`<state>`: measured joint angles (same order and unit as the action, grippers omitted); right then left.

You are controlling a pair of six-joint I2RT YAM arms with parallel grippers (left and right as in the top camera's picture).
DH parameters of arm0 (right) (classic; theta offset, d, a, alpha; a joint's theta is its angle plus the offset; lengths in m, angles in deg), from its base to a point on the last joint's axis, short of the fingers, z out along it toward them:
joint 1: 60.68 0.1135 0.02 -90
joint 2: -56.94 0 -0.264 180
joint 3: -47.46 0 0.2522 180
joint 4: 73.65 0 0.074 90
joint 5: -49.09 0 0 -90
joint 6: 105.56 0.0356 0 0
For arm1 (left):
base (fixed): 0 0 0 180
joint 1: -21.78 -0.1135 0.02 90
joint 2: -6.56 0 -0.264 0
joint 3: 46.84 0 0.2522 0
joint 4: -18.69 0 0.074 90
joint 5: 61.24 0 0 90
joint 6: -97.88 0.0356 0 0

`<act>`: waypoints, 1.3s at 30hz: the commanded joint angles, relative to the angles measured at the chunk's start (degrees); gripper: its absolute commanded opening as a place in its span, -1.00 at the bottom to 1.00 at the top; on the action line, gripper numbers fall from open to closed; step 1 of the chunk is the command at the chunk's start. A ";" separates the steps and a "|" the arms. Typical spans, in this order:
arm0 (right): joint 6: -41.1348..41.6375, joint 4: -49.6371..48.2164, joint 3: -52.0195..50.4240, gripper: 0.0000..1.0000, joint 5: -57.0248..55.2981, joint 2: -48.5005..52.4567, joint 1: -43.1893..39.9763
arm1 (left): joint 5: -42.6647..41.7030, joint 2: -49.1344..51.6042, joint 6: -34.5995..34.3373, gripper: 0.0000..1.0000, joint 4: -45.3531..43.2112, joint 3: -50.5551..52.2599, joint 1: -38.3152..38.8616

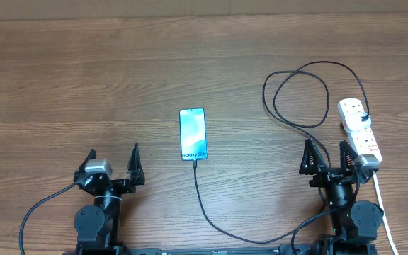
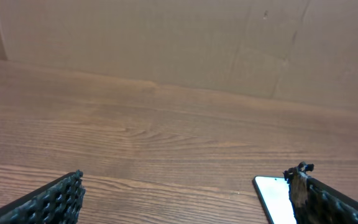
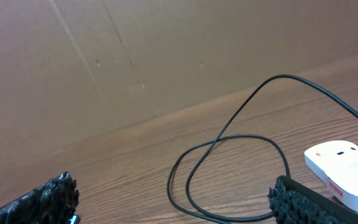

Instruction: Plug charger to phone and switch on socket

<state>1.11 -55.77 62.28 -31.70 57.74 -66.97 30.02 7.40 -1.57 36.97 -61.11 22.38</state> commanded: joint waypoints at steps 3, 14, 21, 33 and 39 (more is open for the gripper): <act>-0.24 -0.22 -0.59 0.99 0.33 -0.63 0.28 | -1.33 -0.68 2.25 0.99 0.07 0.24 -0.52; -0.24 -0.22 -0.59 1.00 0.33 -0.63 0.26 | -2.21 -0.68 4.74 0.99 0.04 0.24 -1.44; -0.24 -0.22 -0.59 1.00 0.33 -0.63 0.28 | -2.14 -0.68 4.33 0.99 -0.04 0.24 -1.44; -0.24 -0.22 -0.59 1.00 0.33 -0.63 0.28 | -2.14 -0.59 4.33 0.99 -0.04 0.24 -1.44; -0.22 -0.22 -0.59 1.00 0.33 -0.63 0.28 | -2.14 -0.59 4.33 0.99 -0.04 0.24 -1.44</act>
<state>1.09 -55.73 62.28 -31.72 57.72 -66.95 28.70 7.40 1.95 36.92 -61.11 21.33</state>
